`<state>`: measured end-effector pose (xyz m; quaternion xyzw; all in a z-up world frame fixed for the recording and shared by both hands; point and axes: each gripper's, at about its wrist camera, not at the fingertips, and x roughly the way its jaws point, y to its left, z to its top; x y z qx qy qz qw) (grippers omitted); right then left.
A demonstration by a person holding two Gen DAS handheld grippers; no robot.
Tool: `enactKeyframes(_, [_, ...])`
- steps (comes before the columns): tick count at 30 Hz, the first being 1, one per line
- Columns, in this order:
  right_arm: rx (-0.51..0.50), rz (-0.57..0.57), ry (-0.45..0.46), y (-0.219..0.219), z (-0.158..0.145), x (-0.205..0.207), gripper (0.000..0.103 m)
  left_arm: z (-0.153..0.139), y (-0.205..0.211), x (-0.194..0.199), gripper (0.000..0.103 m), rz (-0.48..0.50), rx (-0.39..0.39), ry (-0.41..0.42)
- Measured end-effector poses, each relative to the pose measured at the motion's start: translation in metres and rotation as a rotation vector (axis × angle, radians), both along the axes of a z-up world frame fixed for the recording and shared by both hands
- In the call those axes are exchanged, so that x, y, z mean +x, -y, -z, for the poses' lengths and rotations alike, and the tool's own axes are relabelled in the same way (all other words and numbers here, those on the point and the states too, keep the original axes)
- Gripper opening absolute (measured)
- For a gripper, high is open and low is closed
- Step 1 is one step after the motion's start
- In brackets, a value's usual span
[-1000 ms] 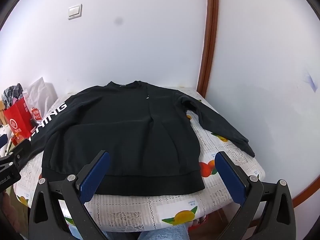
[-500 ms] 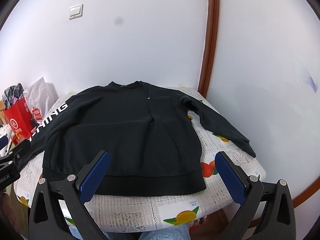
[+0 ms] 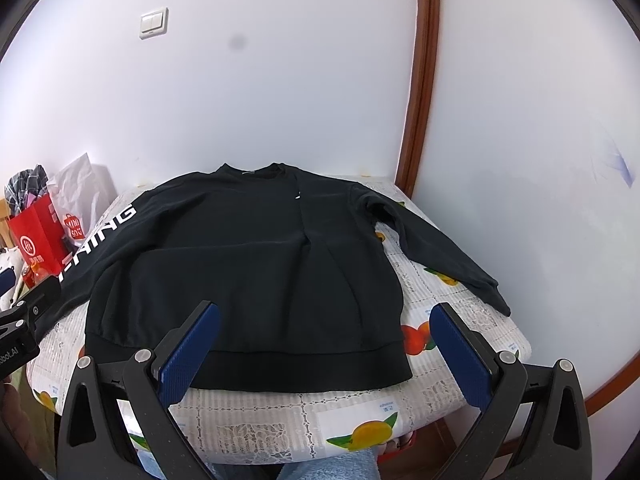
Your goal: Fold small clothes
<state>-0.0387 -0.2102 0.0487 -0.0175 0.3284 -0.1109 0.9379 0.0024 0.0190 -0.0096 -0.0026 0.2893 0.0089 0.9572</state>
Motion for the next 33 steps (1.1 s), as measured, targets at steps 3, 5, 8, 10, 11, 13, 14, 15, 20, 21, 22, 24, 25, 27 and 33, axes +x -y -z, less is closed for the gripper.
enactKeyframes(3, [0.001, -0.002, 0.001, 0.0001, -0.0008, -0.0002, 0.103, -0.0006, -0.0003, 0.0005, 0.103, -0.001, 0.0, -0.002])
enactKeyframes(5, [0.006, -0.003, 0.001, 0.0003, -0.0008, -0.0003, 0.103, -0.0011, -0.0002, 0.0005, 0.103, -0.002, -0.001, -0.001])
enactKeyframes(8, [0.004, -0.006, 0.002, -0.0001, -0.0017, -0.001, 0.103, -0.0008, -0.0001, 0.0004, 0.103, -0.004, -0.003, -0.001])
enactKeyframes(10, [0.004, -0.007, 0.002, -0.0001, -0.0019, -0.0012, 0.103, -0.0006, 0.0002, 0.0001, 0.103, -0.003, 0.0, -0.001])
enactKeyframes(11, [0.005, -0.006, 0.003, 0.0, -0.0018, -0.0013, 0.103, -0.0004, 0.0001, 0.0, 0.103, -0.003, 0.0, 0.0])
enactKeyframes(13, [0.006, -0.006, 0.003, -0.0003, -0.0019, -0.0011, 0.103, -0.0009, -0.0004, 0.0003, 0.103, -0.002, -0.002, -0.001])
enactKeyframes(14, [0.005, -0.006, 0.002, -0.0004, -0.0018, -0.001, 0.103, -0.0007, -0.0006, 0.0002, 0.103, -0.002, -0.002, -0.001])
enactKeyframes(15, [0.004, -0.006, 0.002, -0.0004, -0.0018, -0.0009, 0.103, -0.0004, -0.0008, 0.0, 0.103, -0.002, -0.003, 0.0])
enactKeyframes(20, [0.005, -0.005, 0.002, -0.0001, -0.0018, -0.0009, 0.103, -0.0007, -0.0008, -0.0002, 0.103, -0.003, -0.002, 0.001])
enactKeyframes(21, [0.005, -0.006, 0.003, 0.0, -0.0017, -0.0012, 0.103, -0.0009, -0.0007, 0.0, 0.103, -0.002, -0.002, 0.001])
enactKeyframes(22, [0.006, -0.007, 0.002, 0.0, -0.0017, -0.0012, 0.103, -0.001, -0.0008, 0.0001, 0.103, -0.002, -0.002, 0.001])
enactKeyframes(24, [0.005, -0.006, 0.003, -0.0002, -0.0019, -0.0012, 0.103, -0.0012, -0.0011, 0.0002, 0.103, -0.002, -0.003, 0.001])
enactKeyframes(25, [0.005, -0.006, 0.003, -0.0001, -0.0018, -0.0013, 0.103, -0.0007, -0.0015, 0.0002, 0.103, -0.001, -0.005, 0.001])
enactKeyframes(27, [0.005, -0.007, 0.004, -0.0002, -0.0018, -0.0013, 0.103, -0.0011, 0.0003, 0.0006, 0.103, 0.001, -0.004, 0.0])
enactKeyframes(33, [0.008, -0.001, 0.013, 0.0013, -0.002, -0.0034, 0.103, -0.0018, 0.0013, 0.0019, 0.103, 0.004, -0.011, 0.001])
